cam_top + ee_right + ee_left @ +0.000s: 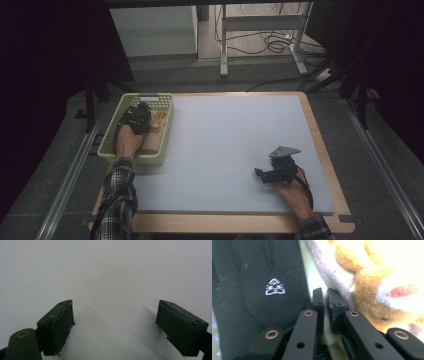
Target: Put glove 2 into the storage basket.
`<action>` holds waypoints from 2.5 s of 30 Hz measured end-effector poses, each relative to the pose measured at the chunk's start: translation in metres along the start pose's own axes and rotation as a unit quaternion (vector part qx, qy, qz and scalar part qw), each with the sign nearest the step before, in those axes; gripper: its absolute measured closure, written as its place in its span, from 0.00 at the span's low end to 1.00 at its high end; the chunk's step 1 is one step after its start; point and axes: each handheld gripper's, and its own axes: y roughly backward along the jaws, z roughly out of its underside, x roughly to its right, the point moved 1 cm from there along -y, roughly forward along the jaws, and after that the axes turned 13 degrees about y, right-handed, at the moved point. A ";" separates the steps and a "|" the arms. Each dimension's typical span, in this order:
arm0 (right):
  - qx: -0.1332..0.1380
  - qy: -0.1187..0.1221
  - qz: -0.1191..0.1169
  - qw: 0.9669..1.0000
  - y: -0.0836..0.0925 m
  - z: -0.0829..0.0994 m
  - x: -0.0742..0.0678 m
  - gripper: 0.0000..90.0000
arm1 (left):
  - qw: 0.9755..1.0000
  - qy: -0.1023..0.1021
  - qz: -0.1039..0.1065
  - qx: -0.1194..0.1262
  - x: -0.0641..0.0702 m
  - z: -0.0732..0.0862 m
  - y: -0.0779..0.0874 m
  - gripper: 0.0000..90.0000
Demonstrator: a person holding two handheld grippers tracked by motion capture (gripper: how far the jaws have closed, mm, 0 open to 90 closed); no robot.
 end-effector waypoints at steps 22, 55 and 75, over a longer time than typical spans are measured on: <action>0.000 0.000 0.000 1.000 0.000 0.000 0.000 0.16 | 0.997 0.029 0.010 0.073 -0.024 0.006 0.054 0.59; -0.001 0.000 0.000 1.000 0.000 0.000 0.000 0.16 | 0.988 0.001 0.074 0.135 -0.015 0.032 0.085 0.23; -0.001 0.001 0.001 1.000 0.000 0.000 0.000 0.16 | 0.981 -0.039 0.109 0.153 0.010 0.052 0.092 0.11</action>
